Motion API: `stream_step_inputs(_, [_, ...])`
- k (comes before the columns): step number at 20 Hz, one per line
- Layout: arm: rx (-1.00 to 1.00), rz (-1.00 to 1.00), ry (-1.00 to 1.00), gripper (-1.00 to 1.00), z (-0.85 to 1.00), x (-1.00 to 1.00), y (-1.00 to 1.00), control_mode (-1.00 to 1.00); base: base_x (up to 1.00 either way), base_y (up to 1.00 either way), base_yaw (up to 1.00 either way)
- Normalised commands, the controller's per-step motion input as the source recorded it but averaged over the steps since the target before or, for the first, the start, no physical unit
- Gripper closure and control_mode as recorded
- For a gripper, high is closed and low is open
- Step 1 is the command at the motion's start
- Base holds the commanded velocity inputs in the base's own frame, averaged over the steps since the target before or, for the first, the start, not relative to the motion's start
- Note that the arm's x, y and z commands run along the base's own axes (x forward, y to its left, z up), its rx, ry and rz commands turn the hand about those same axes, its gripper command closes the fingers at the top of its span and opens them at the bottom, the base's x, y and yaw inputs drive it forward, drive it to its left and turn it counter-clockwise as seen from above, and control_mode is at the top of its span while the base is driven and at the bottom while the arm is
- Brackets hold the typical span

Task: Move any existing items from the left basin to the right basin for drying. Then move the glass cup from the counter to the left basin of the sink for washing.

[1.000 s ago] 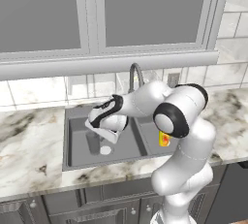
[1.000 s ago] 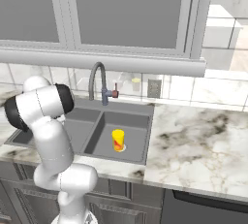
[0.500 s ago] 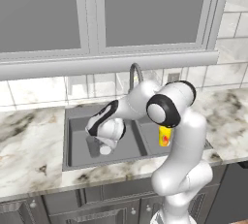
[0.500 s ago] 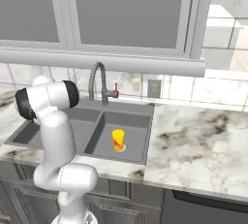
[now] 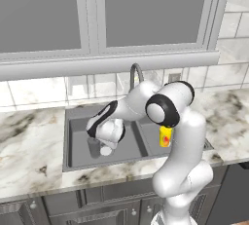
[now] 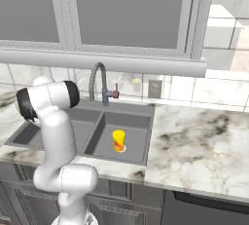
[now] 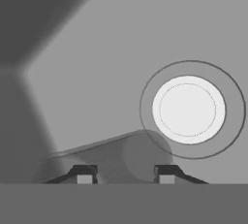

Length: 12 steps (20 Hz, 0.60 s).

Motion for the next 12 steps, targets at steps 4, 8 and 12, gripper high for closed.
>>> stream_step_inputs(4, [0.05, 0.0, -0.03, -1.0, 0.29, 0.08, -0.2, -1.0, 0.0, 0.0, 0.0])
stream_step_inputs(8, [0.04, 0.0, 0.0, -1.0, 0.33, 0.0, -0.26, -1.0, 0.0, 0.0, 0.0])
stream_step_inputs(12, [0.02, -0.02, 0.0, -1.0, 0.62, -0.03, -0.28, -1.0, 0.0, 0.0, 0.0])
